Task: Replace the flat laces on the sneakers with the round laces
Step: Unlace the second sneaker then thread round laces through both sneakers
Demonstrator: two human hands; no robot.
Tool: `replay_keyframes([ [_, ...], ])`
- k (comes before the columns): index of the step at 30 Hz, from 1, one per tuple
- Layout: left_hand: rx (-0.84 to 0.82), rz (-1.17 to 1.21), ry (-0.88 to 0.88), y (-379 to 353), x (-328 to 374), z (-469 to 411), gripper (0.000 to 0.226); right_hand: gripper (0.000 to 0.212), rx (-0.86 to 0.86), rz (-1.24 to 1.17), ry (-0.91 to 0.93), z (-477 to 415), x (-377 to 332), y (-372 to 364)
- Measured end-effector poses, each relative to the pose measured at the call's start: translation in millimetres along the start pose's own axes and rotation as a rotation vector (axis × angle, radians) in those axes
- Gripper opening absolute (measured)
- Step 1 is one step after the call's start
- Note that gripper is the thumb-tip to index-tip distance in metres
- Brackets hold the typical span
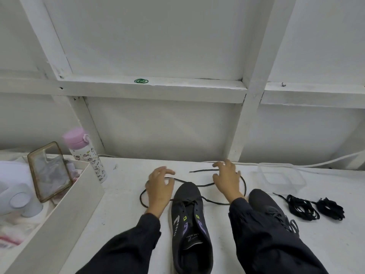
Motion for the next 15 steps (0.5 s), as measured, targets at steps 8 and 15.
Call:
replay_keyframes([
  [8, -0.663, -0.436, -0.395, -96, 65, -17, 0.025, 0.042, -0.176, 0.173, 0.268, -17, -28, -58],
  [15, -0.668, -0.740, -0.449, -131, 71, -13, 0.024, 0.017, 0.043, 0.051, 0.091, -27, 4, -30],
])
Point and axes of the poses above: each hand's wrist, its own z-axis away from the middle knuckle, its own y-axis out of the back of the hand, x = y × z, the point moved 8 cm from there along -z, towards the middle knuckle, and after that the axes turned 8 degrees about -y, right-handed, at the moved point
